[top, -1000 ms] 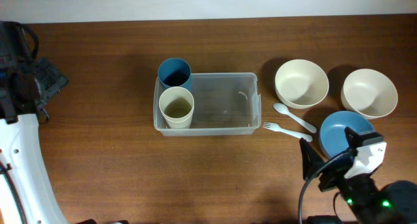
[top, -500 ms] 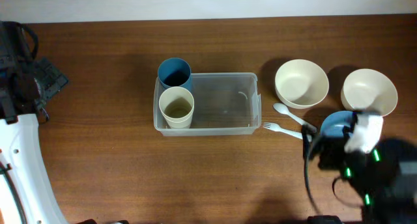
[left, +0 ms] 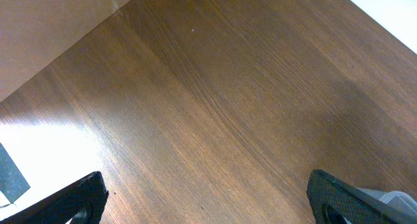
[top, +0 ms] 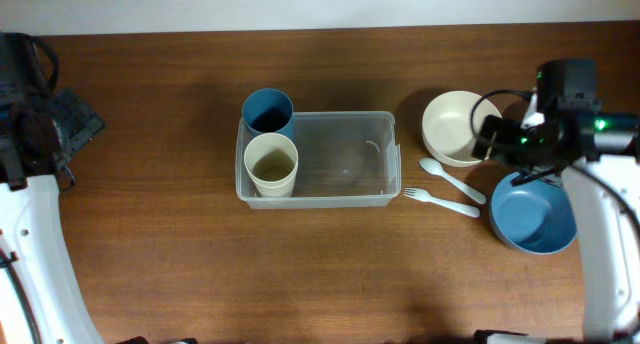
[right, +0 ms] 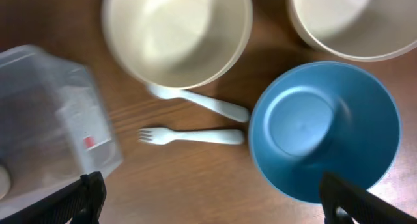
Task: Pack container
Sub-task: 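Move the right gripper over the blue bowl at right, then grasp the blue bowl's rim with the right gripper and lift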
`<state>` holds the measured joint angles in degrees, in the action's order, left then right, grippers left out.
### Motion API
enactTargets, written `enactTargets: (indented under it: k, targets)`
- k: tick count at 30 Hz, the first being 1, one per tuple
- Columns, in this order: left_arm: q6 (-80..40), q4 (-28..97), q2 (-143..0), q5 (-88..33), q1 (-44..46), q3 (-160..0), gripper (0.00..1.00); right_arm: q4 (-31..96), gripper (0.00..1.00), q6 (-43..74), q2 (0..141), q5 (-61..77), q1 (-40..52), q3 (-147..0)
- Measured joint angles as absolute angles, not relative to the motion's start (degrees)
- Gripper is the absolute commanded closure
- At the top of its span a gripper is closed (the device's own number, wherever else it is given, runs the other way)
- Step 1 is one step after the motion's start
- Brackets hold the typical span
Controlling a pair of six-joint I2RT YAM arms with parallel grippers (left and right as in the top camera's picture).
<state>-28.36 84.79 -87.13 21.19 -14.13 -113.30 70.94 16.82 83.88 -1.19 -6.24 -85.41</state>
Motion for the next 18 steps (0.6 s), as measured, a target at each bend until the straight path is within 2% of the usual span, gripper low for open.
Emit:
enactTargets:
  k: [10, 18]
  targets:
    - [-28.4, 84.8, -87.1, 21.2, -14.1, -113.3, 0.00, 69.3, 0.01, 19.5, 87.4, 0.9, -25.9, -81.9]
    - [-28.4, 84.8, -87.1, 21.2, -14.1, -113.3, 0.00, 58.4, 0.01, 21.5, 87.4, 6.5, -36.9, -64.4]
